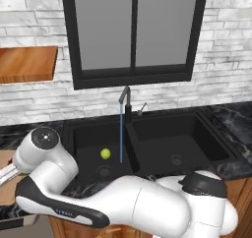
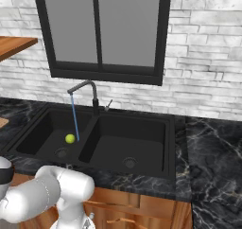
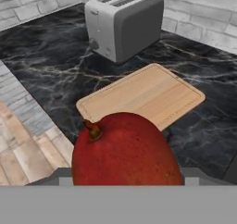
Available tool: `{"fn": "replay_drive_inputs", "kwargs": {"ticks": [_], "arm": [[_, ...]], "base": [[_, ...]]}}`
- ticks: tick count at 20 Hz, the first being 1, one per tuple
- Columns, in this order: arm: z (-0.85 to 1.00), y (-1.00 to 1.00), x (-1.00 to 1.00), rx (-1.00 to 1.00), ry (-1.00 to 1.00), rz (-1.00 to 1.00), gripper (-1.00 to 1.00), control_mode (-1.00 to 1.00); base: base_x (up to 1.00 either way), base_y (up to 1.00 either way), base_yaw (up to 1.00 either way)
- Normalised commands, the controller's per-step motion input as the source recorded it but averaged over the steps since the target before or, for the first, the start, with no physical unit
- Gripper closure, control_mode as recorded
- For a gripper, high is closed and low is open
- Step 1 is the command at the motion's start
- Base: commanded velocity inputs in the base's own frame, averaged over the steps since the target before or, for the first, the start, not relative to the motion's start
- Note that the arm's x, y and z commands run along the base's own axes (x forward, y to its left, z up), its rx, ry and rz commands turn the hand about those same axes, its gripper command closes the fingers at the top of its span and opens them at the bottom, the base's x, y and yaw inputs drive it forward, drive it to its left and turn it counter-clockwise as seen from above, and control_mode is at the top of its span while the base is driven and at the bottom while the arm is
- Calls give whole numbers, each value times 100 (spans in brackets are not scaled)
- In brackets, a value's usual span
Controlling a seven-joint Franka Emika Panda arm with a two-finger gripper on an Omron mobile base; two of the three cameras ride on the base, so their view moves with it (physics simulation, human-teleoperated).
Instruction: Pick the pear, mango from the sink and place them on the cutting board to airdry. Then turn off the sink faucet.
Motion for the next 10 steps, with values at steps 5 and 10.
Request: {"fn": "replay_drive_inputs", "kwargs": {"ticks": [5,10], "arm": [[-14,35,4,-5,-1,-1,100,-100],[-23,15,7,-5,0,-4,100,-100]], "base": [[0,0,0],[0,0,0]]}}
